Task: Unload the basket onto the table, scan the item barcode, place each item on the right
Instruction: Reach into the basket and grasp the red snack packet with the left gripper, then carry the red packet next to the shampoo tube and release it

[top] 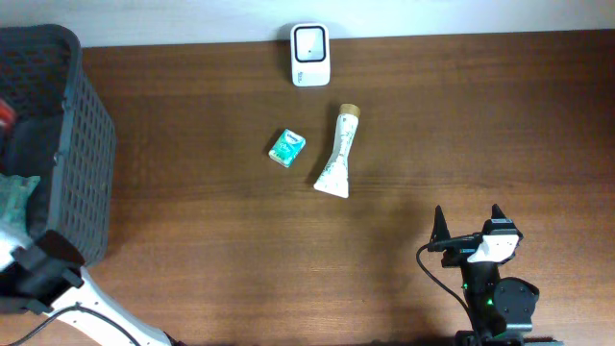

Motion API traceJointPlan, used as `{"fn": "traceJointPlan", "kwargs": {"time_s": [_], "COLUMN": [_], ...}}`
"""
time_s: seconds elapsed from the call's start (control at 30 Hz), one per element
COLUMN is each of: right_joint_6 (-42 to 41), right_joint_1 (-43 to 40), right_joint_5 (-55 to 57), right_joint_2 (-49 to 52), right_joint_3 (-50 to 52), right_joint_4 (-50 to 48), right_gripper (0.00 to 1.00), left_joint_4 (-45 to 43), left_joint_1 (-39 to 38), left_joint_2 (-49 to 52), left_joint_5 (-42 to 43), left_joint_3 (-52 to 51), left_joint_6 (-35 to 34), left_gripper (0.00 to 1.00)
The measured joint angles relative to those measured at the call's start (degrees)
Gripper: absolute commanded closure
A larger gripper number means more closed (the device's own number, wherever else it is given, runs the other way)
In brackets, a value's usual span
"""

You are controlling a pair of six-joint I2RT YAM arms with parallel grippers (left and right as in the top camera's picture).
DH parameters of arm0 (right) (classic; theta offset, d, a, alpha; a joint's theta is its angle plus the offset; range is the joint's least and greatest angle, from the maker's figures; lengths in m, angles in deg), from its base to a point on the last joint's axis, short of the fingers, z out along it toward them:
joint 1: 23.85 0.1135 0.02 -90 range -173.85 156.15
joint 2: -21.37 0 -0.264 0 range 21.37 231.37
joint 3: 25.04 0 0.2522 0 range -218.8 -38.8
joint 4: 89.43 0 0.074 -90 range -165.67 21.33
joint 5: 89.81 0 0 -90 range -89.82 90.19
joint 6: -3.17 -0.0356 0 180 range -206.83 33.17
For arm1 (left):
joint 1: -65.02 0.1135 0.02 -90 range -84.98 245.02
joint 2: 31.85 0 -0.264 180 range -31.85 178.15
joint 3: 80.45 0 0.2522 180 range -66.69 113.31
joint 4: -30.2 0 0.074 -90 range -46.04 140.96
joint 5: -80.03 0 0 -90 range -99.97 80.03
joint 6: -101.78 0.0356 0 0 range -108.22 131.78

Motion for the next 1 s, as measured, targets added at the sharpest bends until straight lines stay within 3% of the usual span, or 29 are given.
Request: {"fn": "traceJointPlan", "kwargs": {"time_s": [0.13,0.4,0.6,0.8,1.0], "right_joint_6": [0.0,0.0,0.0,0.0,0.0], "right_joint_1": [0.0,0.0,0.0,0.0,0.0], "right_joint_5": [0.0,0.0,0.0,0.0,0.0], "right_joint_2": [0.0,0.0,0.0,0.0,0.0], "right_joint_3": [0.0,0.0,0.0,0.0,0.0], "right_joint_4": [0.0,0.0,0.0,0.0,0.0], "right_gripper": [0.01,0.01,0.01,0.01,0.01], "left_joint_4": [3.5,4.1,10.2,12.0,2.8], "left_joint_1": [-2.8,-15.3,-30.4,-45.4,-57.0], "left_joint_2": [-1.4,-4.7,-4.7,-4.7,-4.4], "left_joint_5": [2.2,9.8,1.9,-8.9,-14.1], "left_joint_3": [11.1,12.0,11.2,2.0,-19.1], "left_joint_6": [0.0,0.0,0.0,0.0,0.0], "left_gripper": [1.0,1.0,1.0,1.0,1.0]}}
